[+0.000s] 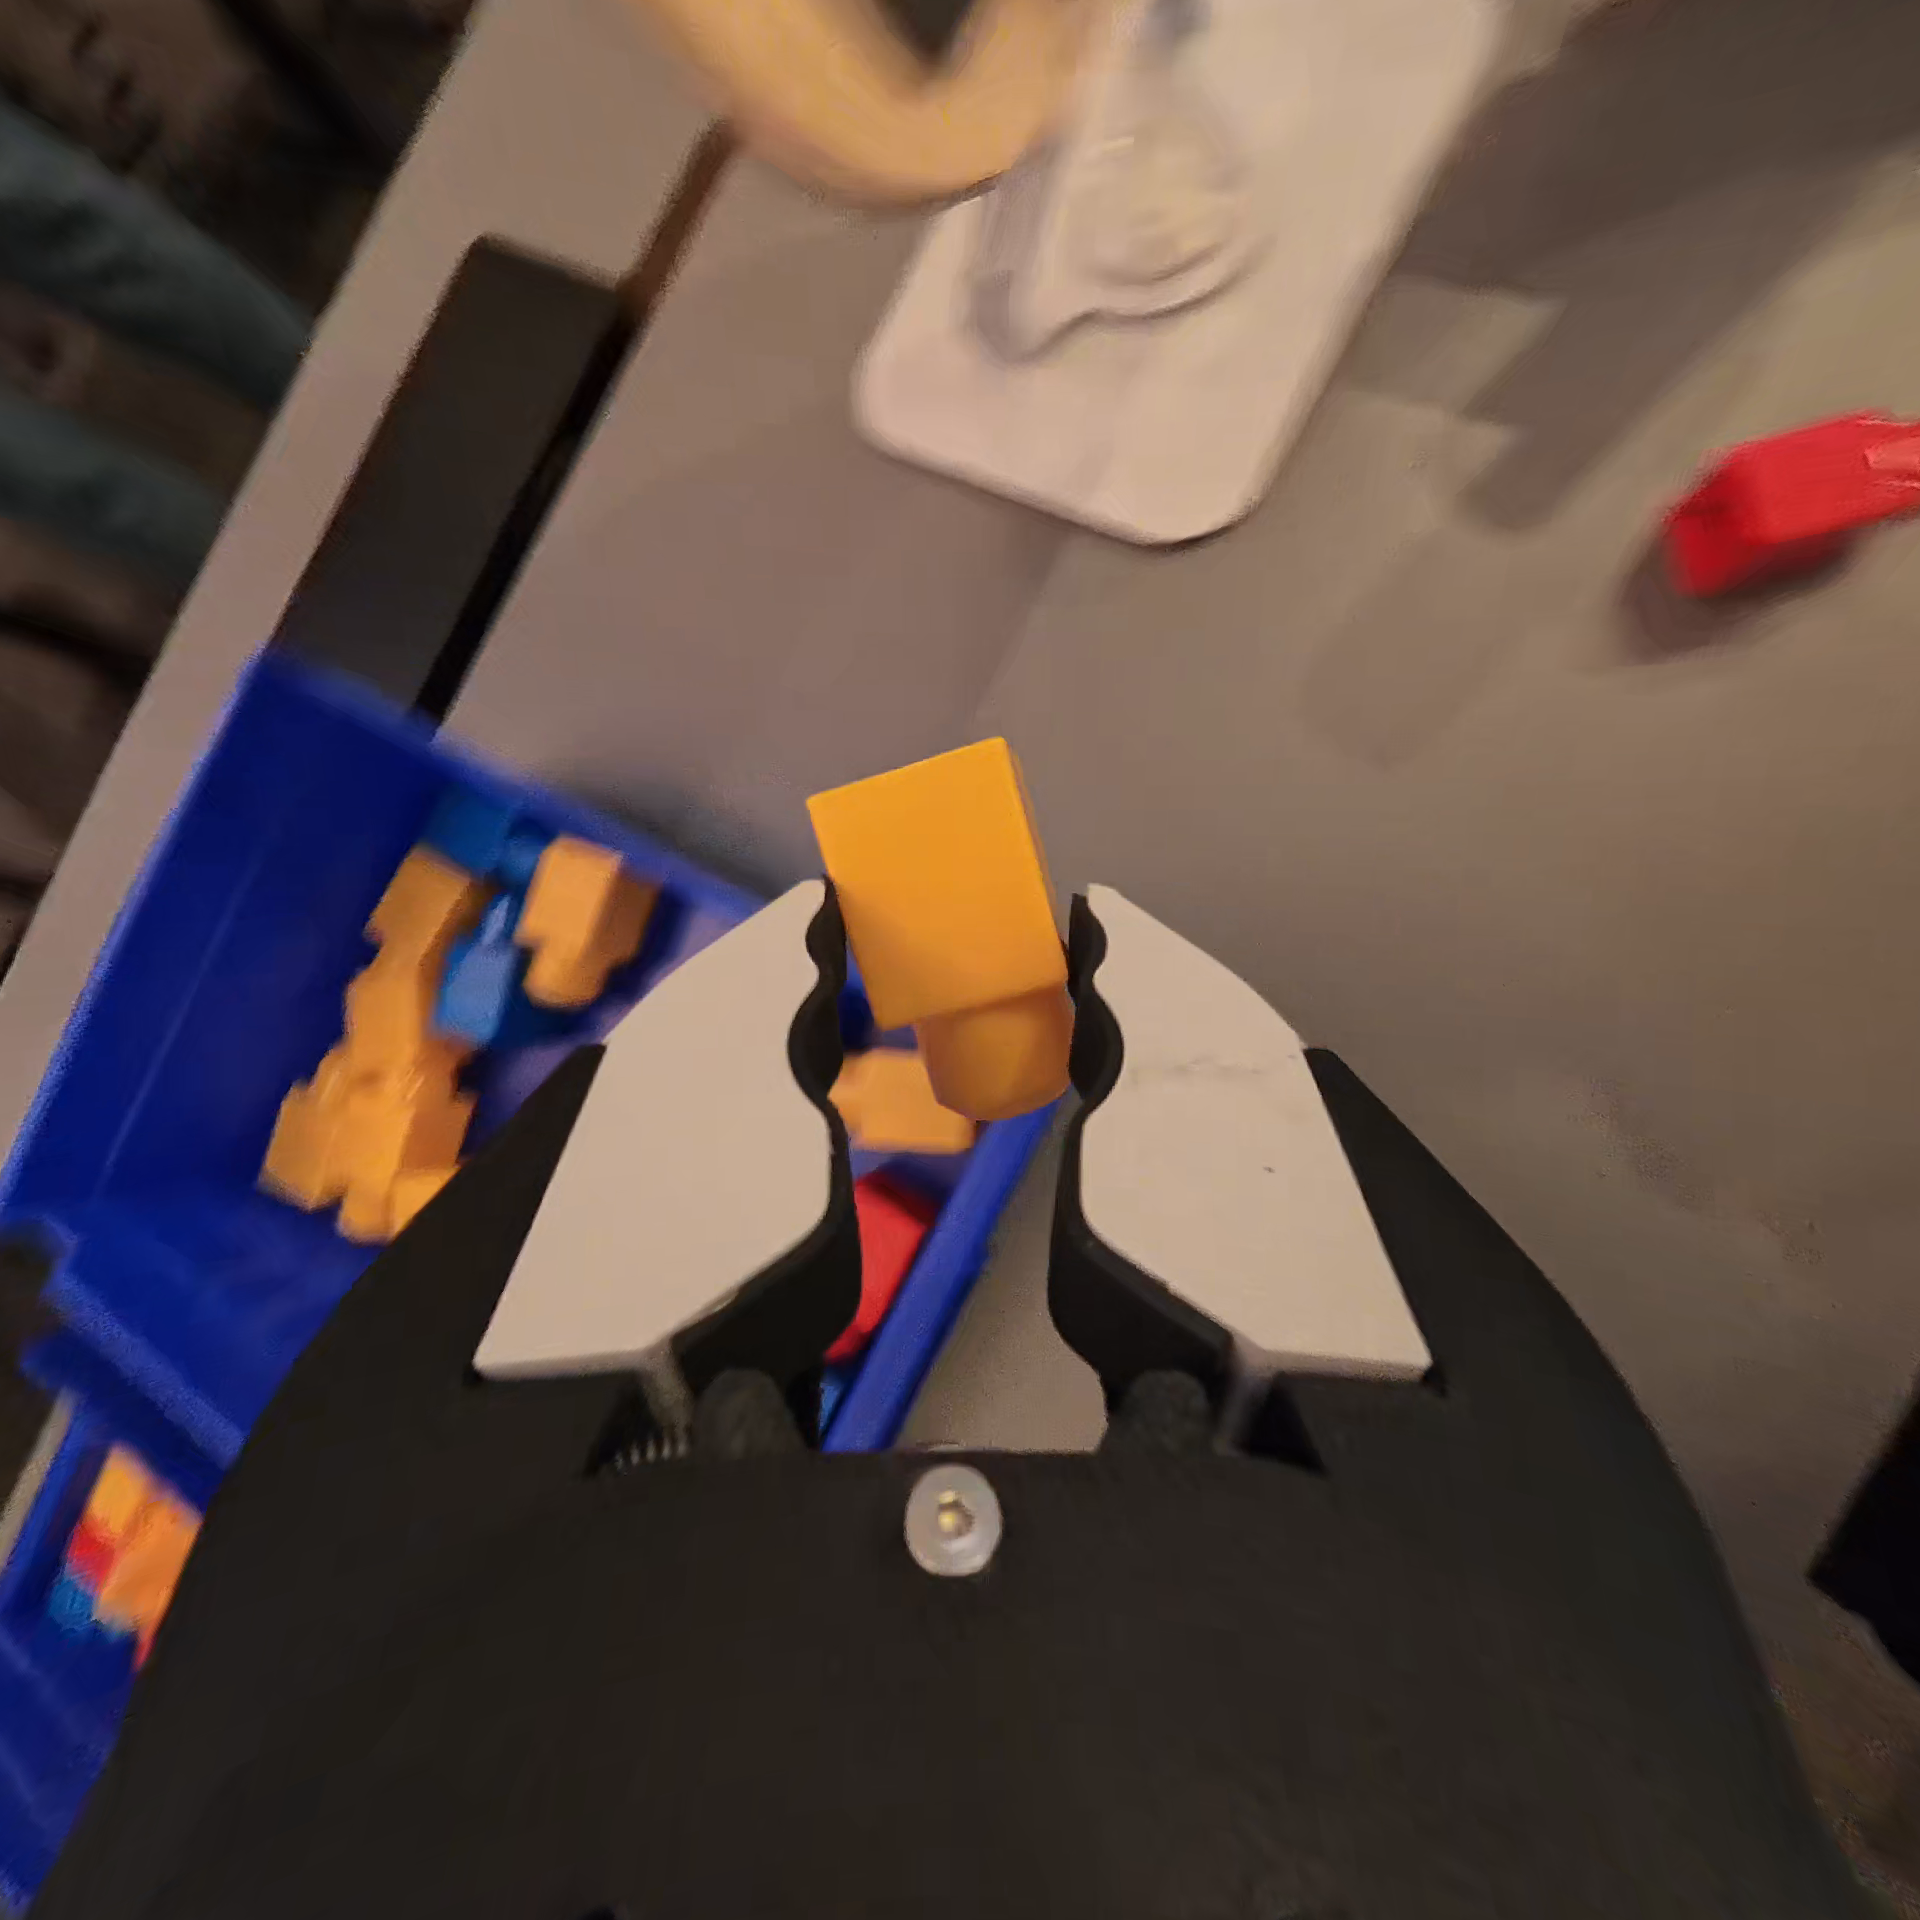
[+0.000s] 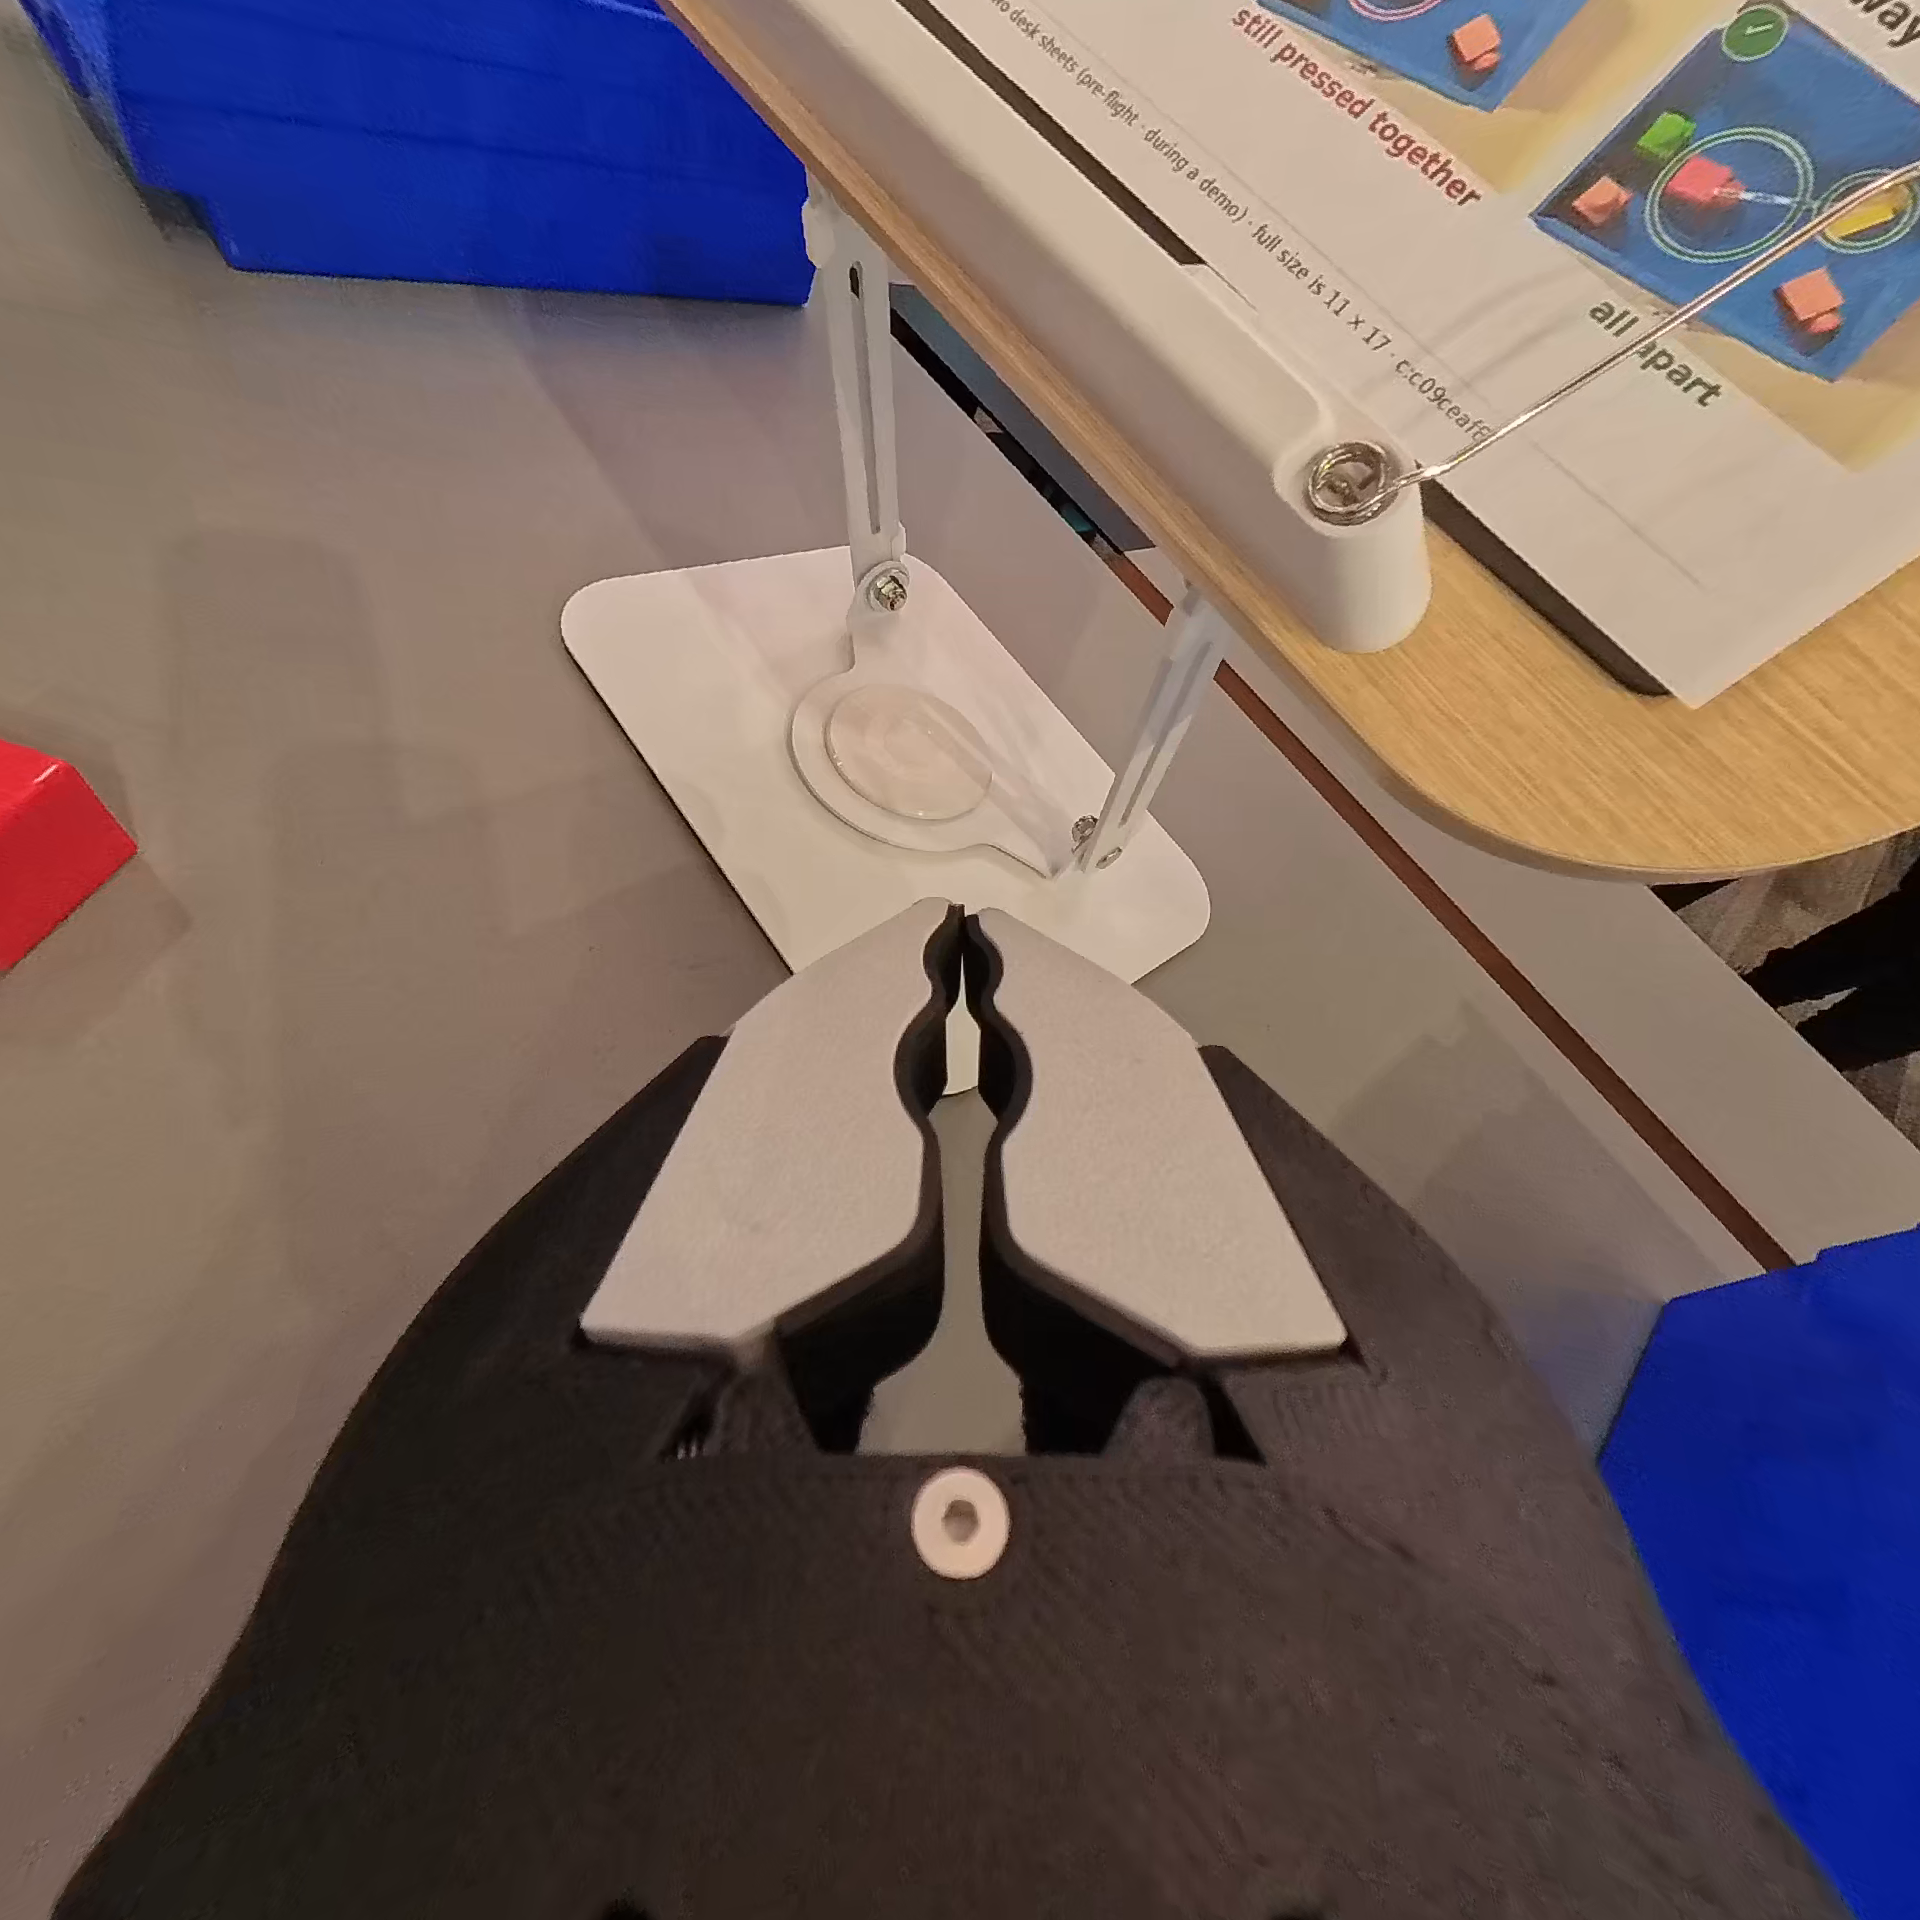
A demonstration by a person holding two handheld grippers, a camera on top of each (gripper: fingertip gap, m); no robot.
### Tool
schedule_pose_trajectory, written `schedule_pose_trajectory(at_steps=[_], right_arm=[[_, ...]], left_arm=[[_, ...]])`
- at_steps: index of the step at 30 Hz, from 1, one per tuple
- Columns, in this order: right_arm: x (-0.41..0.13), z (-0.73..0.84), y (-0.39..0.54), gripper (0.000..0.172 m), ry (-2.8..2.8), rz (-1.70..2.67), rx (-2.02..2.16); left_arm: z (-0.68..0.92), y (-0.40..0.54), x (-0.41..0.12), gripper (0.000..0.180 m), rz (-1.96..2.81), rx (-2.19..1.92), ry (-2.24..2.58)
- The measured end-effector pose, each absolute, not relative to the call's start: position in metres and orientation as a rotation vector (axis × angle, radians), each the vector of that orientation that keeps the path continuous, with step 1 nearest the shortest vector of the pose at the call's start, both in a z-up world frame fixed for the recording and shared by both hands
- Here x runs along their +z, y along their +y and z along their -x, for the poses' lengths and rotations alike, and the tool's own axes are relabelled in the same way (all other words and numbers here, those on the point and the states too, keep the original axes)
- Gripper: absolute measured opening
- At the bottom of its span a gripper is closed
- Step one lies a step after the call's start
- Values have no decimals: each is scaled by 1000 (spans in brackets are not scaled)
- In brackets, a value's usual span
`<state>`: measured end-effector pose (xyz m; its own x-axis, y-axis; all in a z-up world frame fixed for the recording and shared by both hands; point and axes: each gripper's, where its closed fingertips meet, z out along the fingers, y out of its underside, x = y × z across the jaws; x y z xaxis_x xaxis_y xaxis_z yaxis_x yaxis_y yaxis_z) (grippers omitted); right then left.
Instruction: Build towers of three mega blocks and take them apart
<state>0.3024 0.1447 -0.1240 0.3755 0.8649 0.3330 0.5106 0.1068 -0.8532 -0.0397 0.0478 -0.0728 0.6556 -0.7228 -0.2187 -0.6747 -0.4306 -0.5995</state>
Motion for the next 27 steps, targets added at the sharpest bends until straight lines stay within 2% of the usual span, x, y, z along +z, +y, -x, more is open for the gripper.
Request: schedule_pose_trajectory(at_steps=[9,12,18,19,23,27], right_arm=[[-125,-304,146,0,-1276,1553,404],[-125,-304,146,0,-1275,1552,406],[-123,-304,144,0,-1278,1544,408],[-122,-304,144,0,-1279,1542,408],[-121,-304,144,0,-1276,1540,408],[-119,-306,144,0,-1267,1537,409]], left_arm=[[-115,0,-156,41,2134,-351,1474],[-133,0,-190,41,2176,-341,1541],[-145,-10,-221,42,2212,-309,1679],[-148,-11,-221,43,2204,-334,1678],[-146,-11,-216,68,2222,-395,1615],[-98,-7,-177,66,2209,-242,1553]])
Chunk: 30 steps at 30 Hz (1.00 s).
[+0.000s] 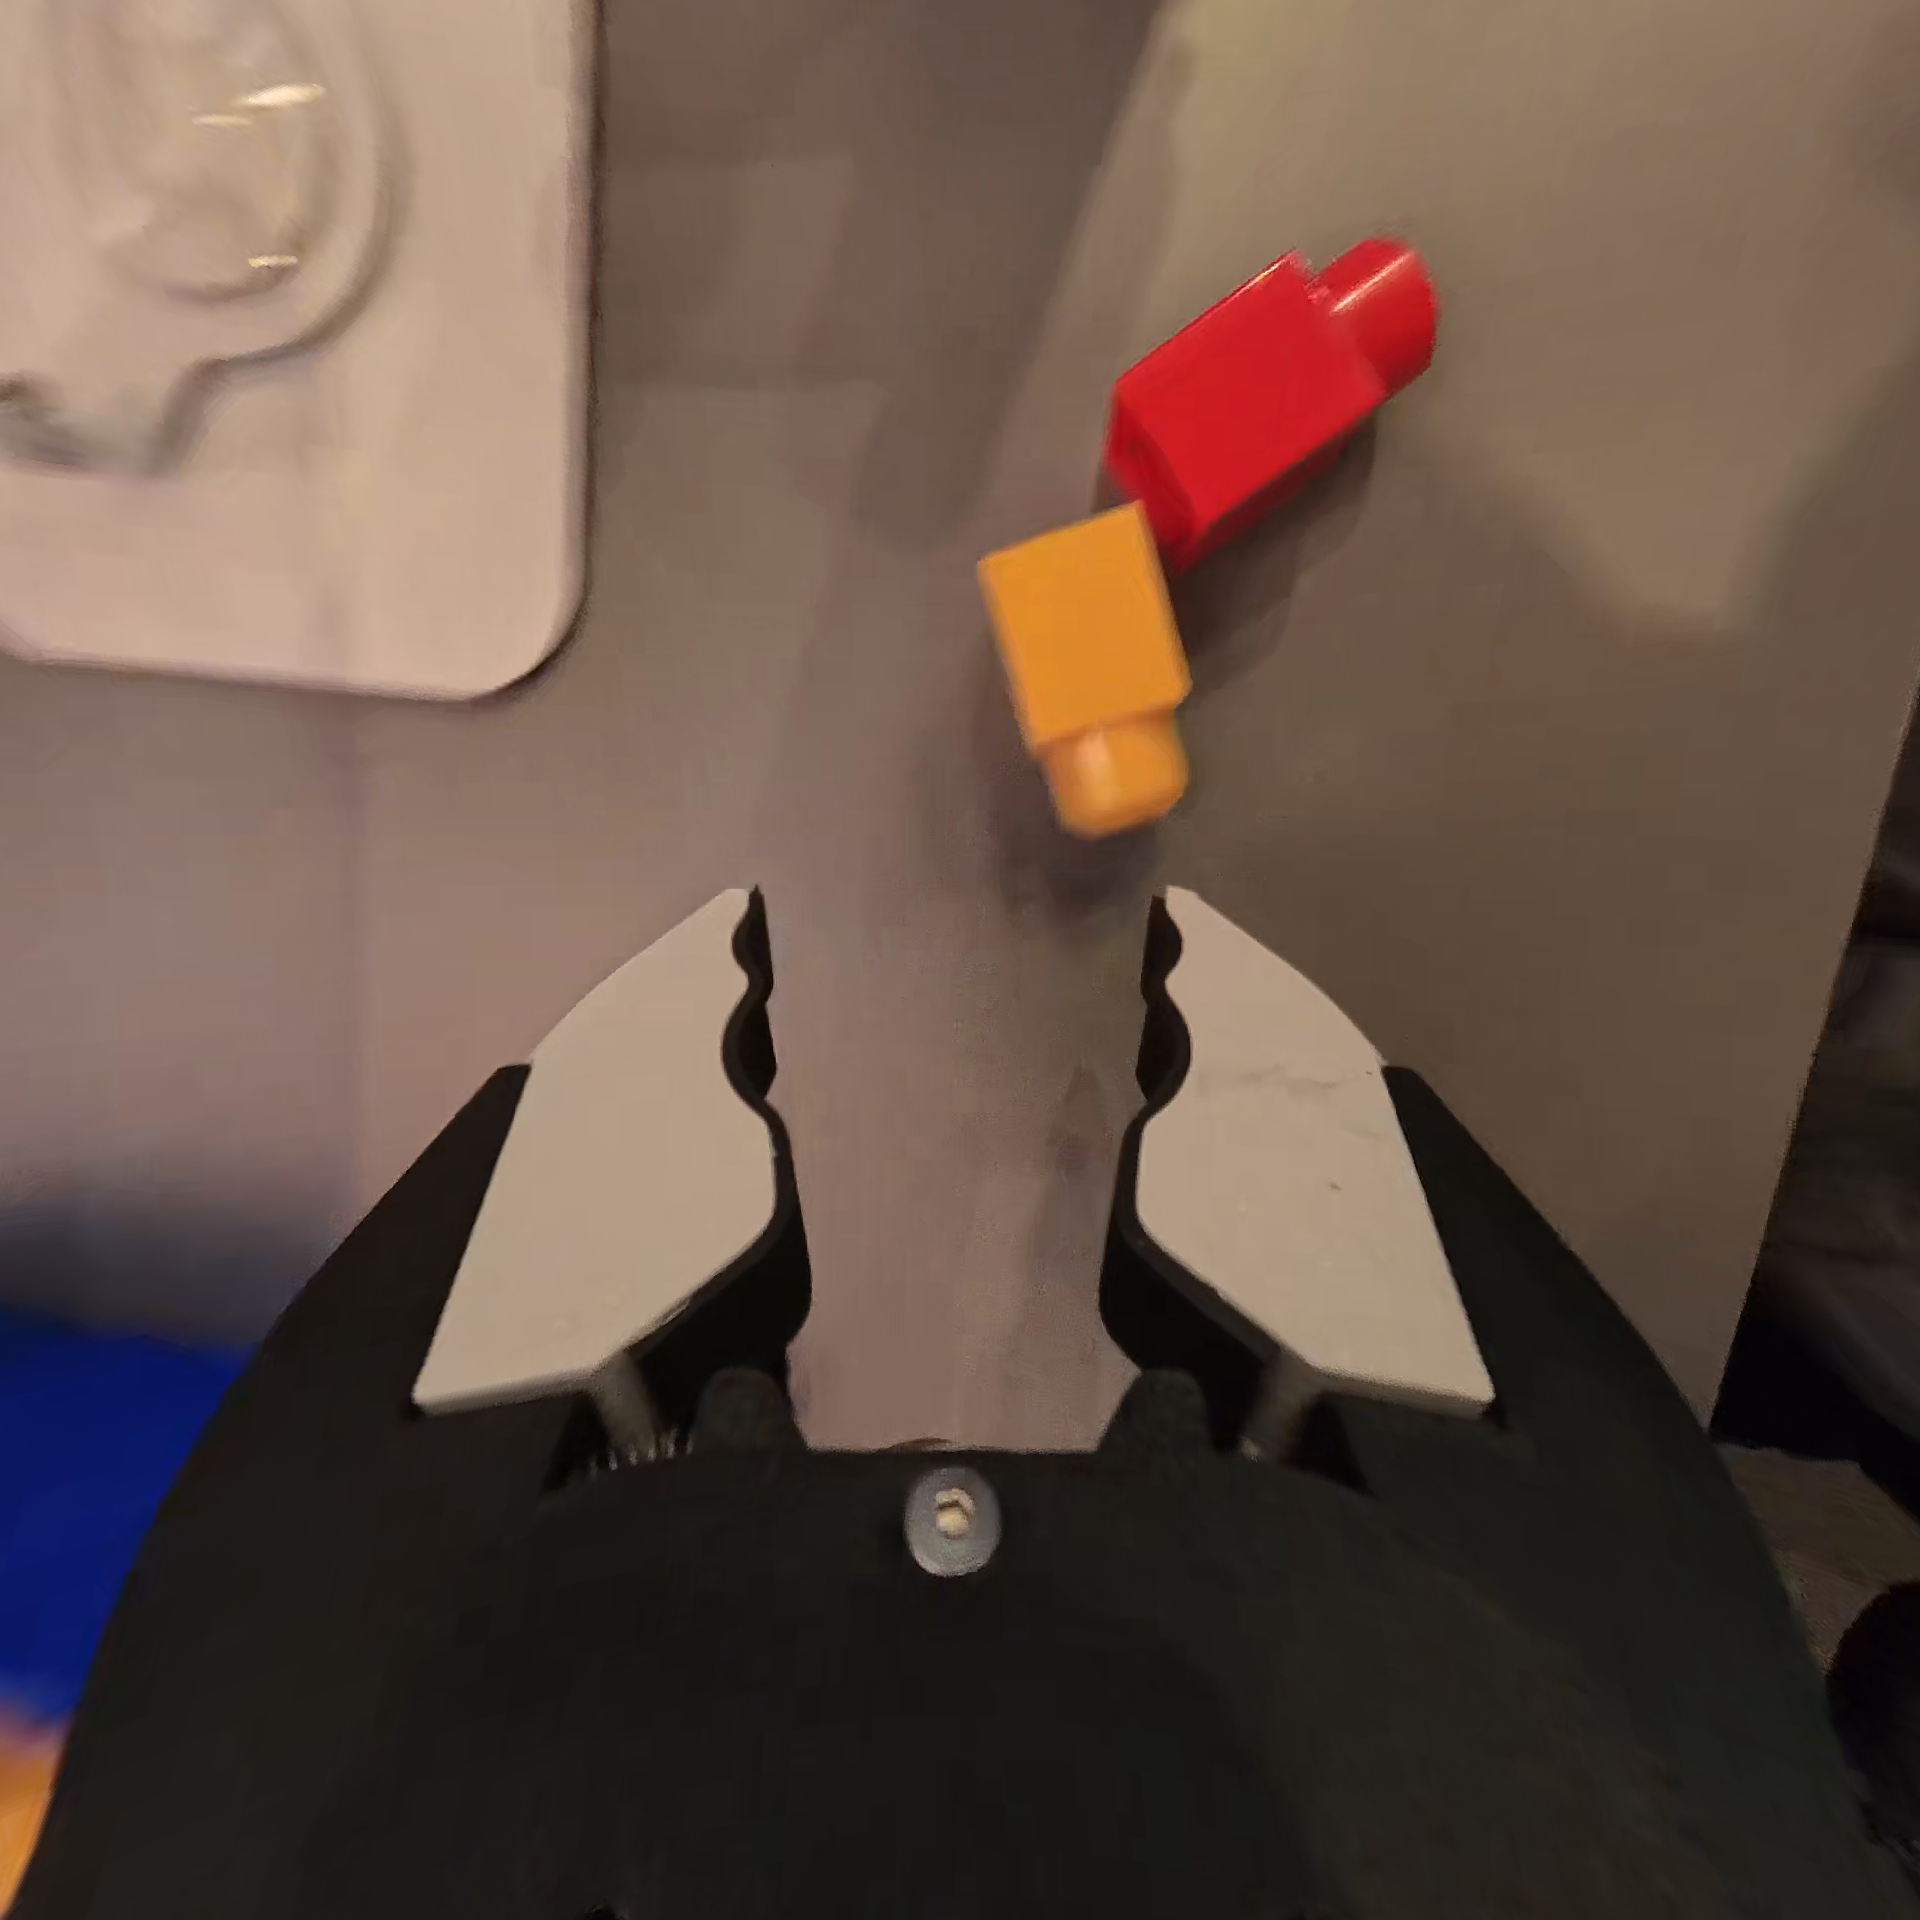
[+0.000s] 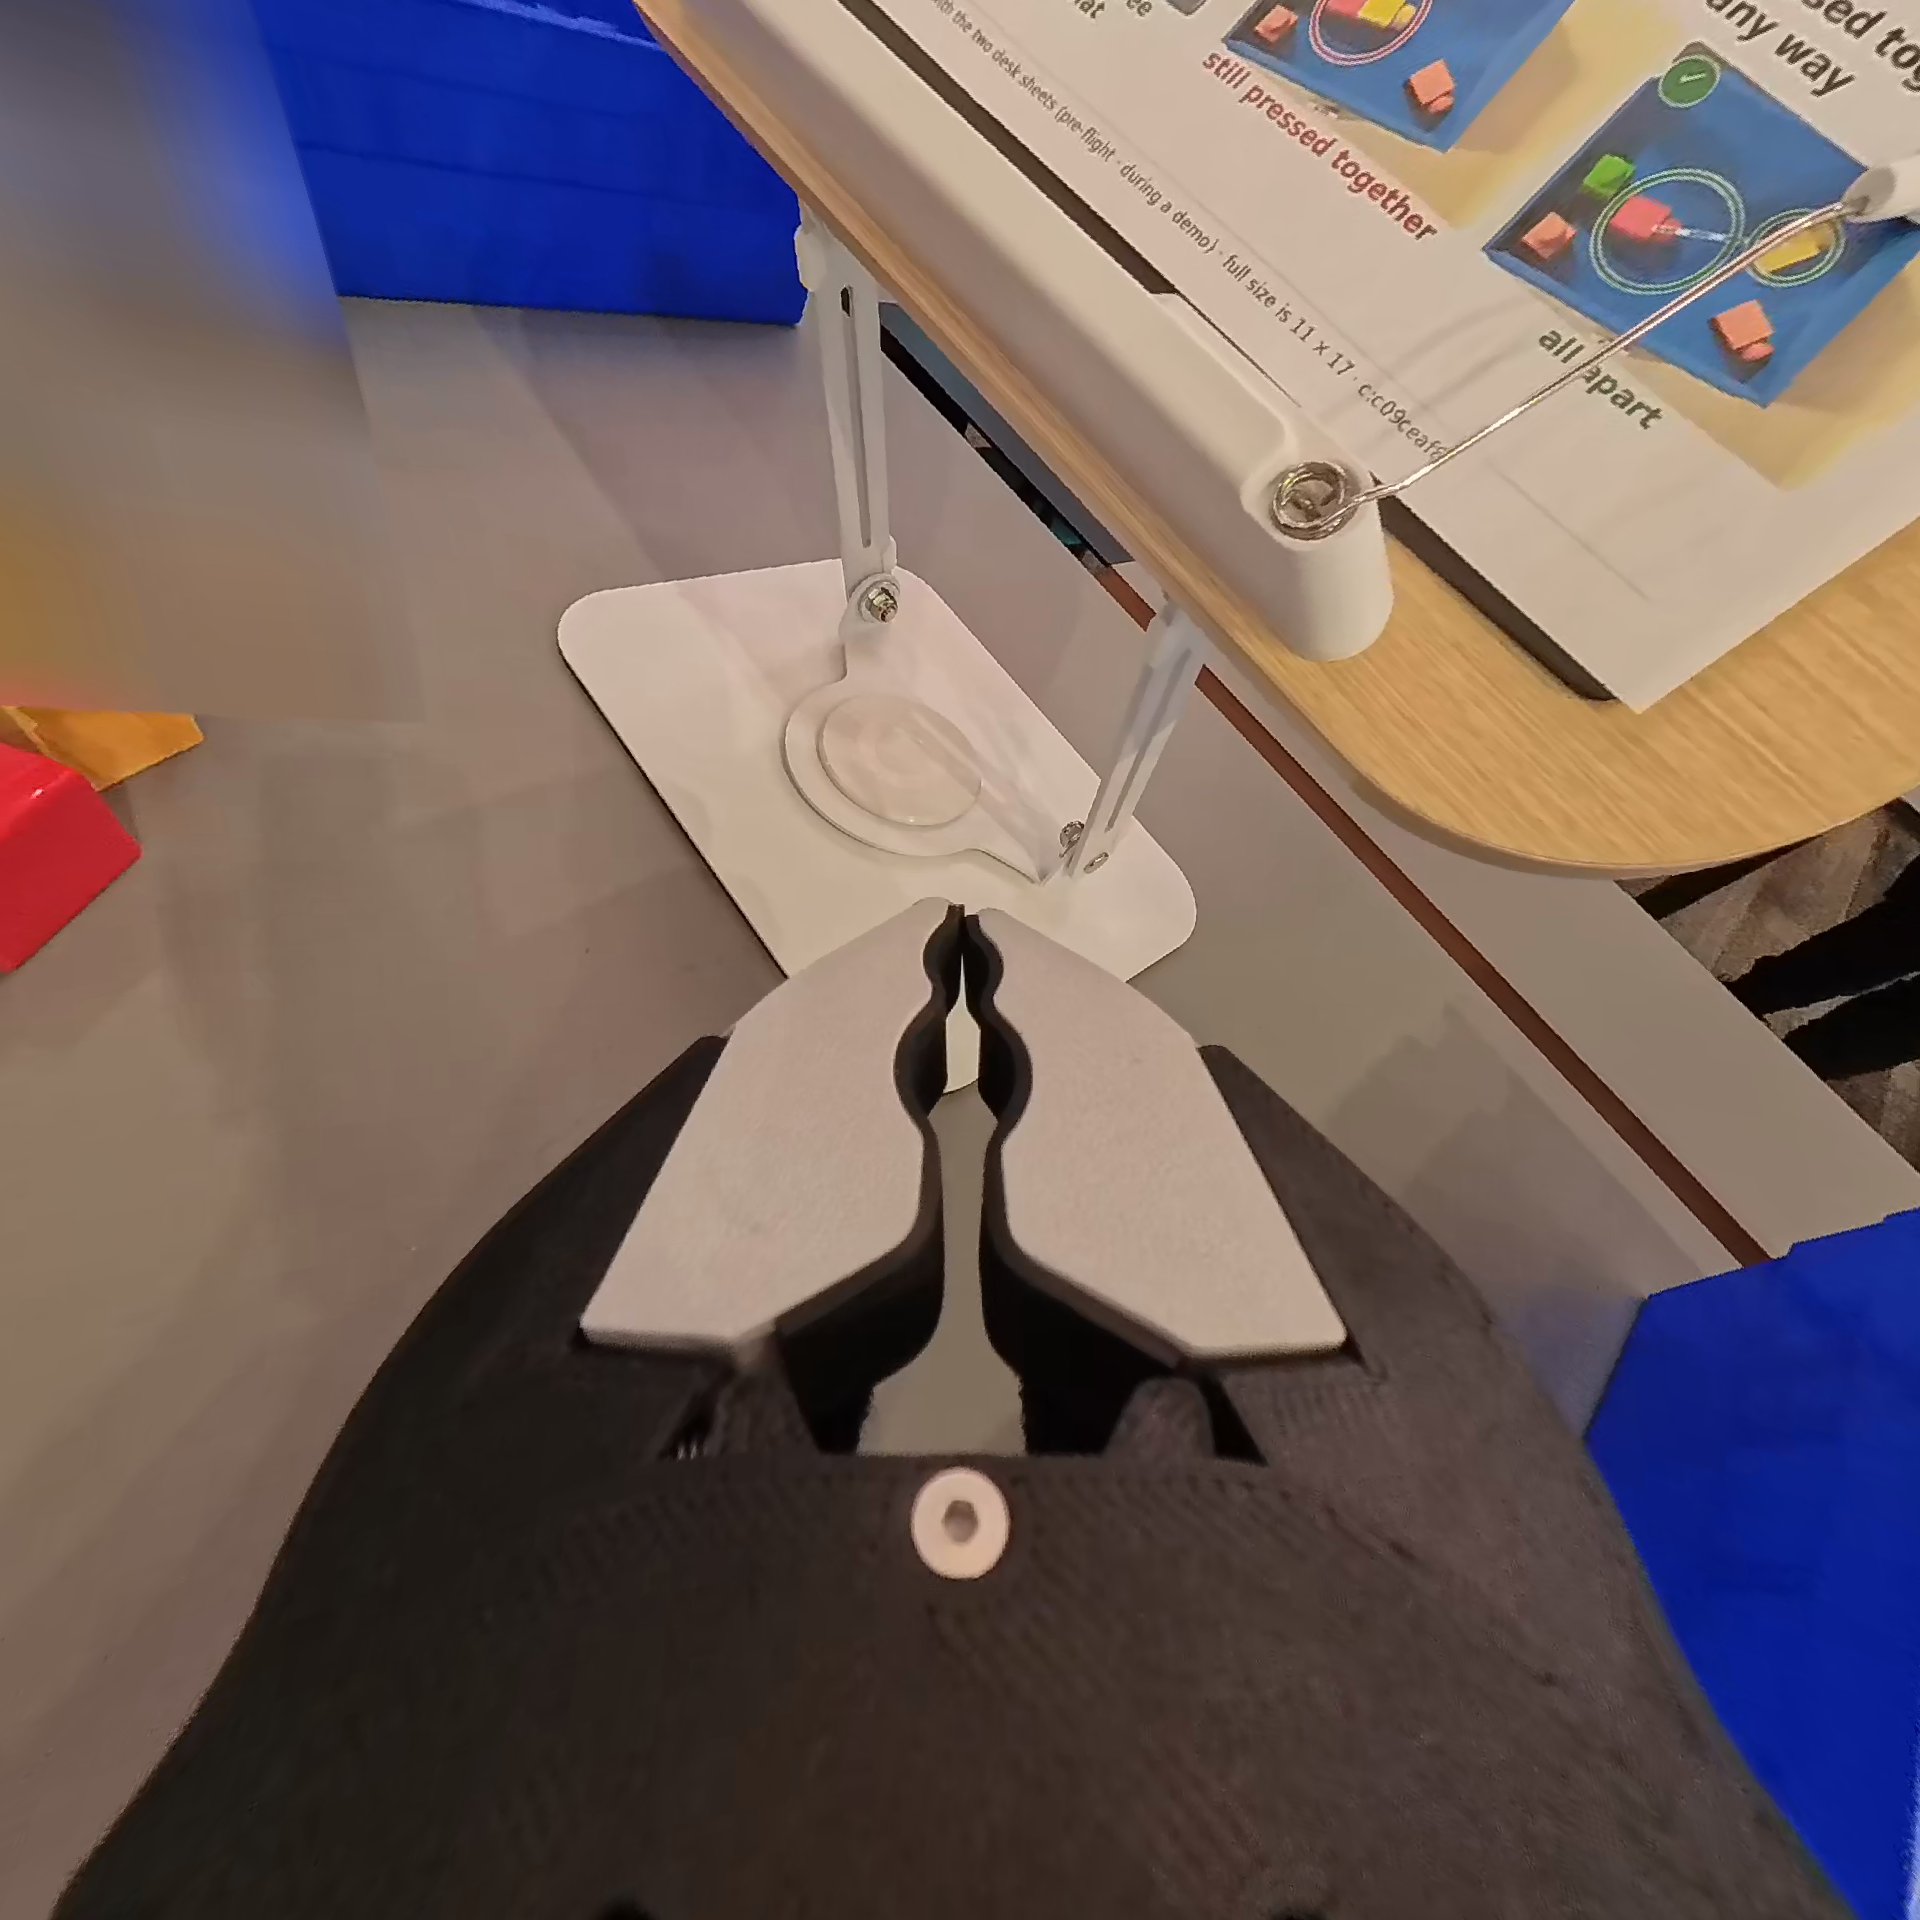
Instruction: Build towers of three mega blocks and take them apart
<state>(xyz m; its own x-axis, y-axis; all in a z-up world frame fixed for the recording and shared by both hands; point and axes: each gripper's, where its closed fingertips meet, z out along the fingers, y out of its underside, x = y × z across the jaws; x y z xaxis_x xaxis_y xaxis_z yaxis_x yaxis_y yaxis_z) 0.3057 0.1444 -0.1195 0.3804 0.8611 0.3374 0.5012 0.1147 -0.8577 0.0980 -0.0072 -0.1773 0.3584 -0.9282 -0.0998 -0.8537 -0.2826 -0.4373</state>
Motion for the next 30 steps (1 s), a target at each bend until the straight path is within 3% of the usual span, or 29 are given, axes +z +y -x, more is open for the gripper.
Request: schedule_pose_trajectory(at_steps=[4,8,21,30], right_arm=[[-120,-304,143,0,-1273,1536,416],[-124,-302,143,0,-1286,1542,415],[-136,-305,150,0,-1284,1589,404],[-138,-306,151,0,-1287,1599,420]], left_arm=[[2,19,-109,61,2187,94,1393],[106,53,-88,61,2208,425,1398],[227,132,-166,60,1980,1060,2123],[264,145,-195,57,1999,1085,2299]])
